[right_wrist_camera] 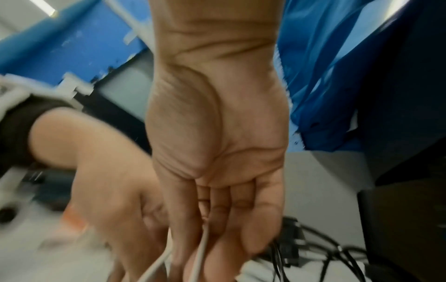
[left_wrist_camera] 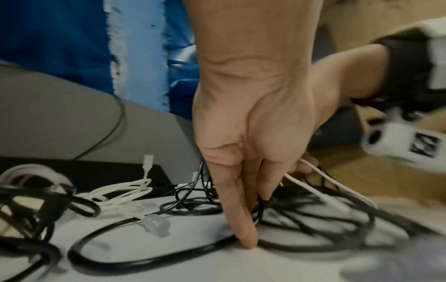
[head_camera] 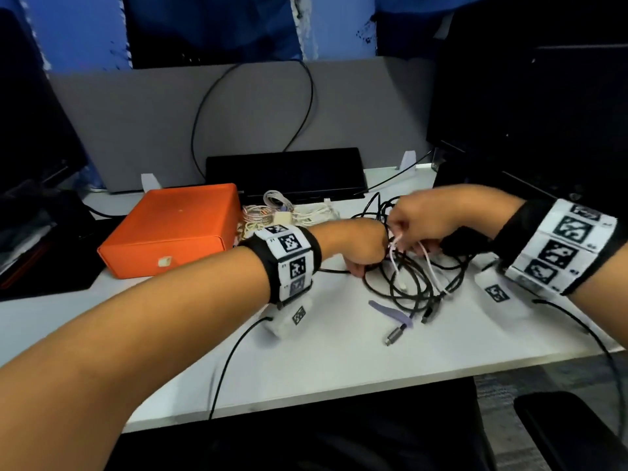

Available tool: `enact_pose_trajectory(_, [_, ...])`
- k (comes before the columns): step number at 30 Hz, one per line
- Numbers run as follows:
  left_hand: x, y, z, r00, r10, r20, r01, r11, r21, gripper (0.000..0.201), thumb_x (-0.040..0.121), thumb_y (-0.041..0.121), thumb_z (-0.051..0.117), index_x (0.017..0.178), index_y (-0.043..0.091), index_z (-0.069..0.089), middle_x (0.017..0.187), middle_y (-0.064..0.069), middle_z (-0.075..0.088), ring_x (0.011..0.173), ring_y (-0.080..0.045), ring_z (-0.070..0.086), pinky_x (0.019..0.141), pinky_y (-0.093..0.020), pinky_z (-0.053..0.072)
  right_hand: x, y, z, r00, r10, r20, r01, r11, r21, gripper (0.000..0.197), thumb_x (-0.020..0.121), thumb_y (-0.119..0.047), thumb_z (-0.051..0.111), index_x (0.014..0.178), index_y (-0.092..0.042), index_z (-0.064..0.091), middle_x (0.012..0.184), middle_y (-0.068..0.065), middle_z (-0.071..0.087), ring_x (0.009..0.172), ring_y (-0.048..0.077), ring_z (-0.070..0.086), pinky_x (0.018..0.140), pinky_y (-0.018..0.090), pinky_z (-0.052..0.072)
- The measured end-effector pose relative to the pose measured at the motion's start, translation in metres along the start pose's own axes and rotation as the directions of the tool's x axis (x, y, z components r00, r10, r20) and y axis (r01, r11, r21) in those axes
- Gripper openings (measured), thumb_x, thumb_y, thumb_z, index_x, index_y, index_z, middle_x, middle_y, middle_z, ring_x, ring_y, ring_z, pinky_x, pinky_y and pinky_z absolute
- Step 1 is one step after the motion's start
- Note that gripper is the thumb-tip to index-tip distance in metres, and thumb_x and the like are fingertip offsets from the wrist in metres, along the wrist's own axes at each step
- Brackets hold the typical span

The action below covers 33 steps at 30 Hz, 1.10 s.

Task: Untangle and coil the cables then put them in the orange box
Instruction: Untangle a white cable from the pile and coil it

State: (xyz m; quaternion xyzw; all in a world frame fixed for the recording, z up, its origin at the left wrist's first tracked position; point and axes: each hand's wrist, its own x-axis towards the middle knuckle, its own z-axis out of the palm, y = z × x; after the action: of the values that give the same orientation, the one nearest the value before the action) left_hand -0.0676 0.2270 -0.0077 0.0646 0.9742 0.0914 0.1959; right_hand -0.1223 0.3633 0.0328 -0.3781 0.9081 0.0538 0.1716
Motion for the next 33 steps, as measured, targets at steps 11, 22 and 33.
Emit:
enact_pose_trajectory(11, [-0.055,-0.009,-0.080,0.873,0.135,-0.468,-0.355,0.834,-0.422,0.021,0.107,0.029,0.053,0.096,0.015,0.065,0.067,0.005,0.065,0.063,-0.015,0.067,0.064,-0.022,0.057,-0.037,0.002,-0.071,0.825,0.038,-0.563,0.089,0.976,0.197,0.021,0.087,-0.046,0.076,0.085,-0.025,0.075,0.073,-0.005,0.067,0.068,0.014,0.059,0.066,0.034,0.046])
enact_pose_trajectory(22, [-0.131,-0.102,-0.140,0.413,-0.303,-0.859,-0.415,0.777,-0.474,0.031,0.100,0.005,0.039,0.081,0.019,0.058,0.056,0.001,0.045,0.039,-0.013,0.048,0.052,-0.040,0.058,-0.015,0.061,-0.050,0.777,0.250,-0.578,-0.102,0.956,0.276,0.023,0.100,-0.034,0.062,0.081,-0.023,0.066,0.066,-0.003,0.070,0.070,0.022,0.067,0.061,0.032,0.044])
enact_pose_trajectory(33, [-0.141,-0.115,-0.043,0.788,-0.258,-0.559,-0.401,0.473,-0.785,0.027,0.109,0.028,0.041,0.092,0.018,0.059,0.063,0.004,0.027,0.052,-0.011,0.018,0.050,-0.029,0.012,-0.009,-0.082,-0.029,0.874,-0.134,-0.467,0.320,0.882,0.347,0.066,0.102,-0.054,0.053,0.160,-0.034,0.030,0.154,-0.006,0.049,0.138,0.014,0.049,0.109,0.029,0.038])
